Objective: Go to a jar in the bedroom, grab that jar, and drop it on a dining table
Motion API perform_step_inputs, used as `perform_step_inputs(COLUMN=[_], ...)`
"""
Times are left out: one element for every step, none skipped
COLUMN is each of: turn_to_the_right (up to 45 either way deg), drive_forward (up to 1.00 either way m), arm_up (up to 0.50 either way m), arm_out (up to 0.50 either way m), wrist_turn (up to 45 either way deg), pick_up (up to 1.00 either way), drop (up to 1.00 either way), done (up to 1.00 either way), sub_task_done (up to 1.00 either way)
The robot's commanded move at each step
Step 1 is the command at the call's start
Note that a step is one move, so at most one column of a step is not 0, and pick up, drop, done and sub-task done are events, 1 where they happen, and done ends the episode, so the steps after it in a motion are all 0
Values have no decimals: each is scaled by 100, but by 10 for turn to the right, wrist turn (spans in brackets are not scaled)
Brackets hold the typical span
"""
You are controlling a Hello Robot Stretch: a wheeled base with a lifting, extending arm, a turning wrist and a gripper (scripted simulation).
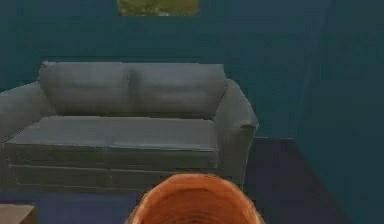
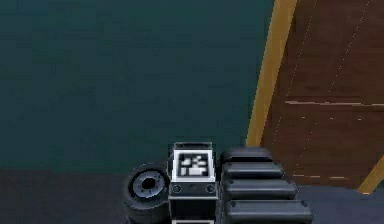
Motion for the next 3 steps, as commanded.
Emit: perform_step_inputs(turn_to_the_right=[-450,-330,450], drive_forward=[0,0,0], arm_up=[0,0,0], arm_out=[0,0,0], wrist_turn=[0,0,0], pick_up=[0,0,0], drop=[0,0,0], done=[0,0,0], sub_task_done=[0,0,0])
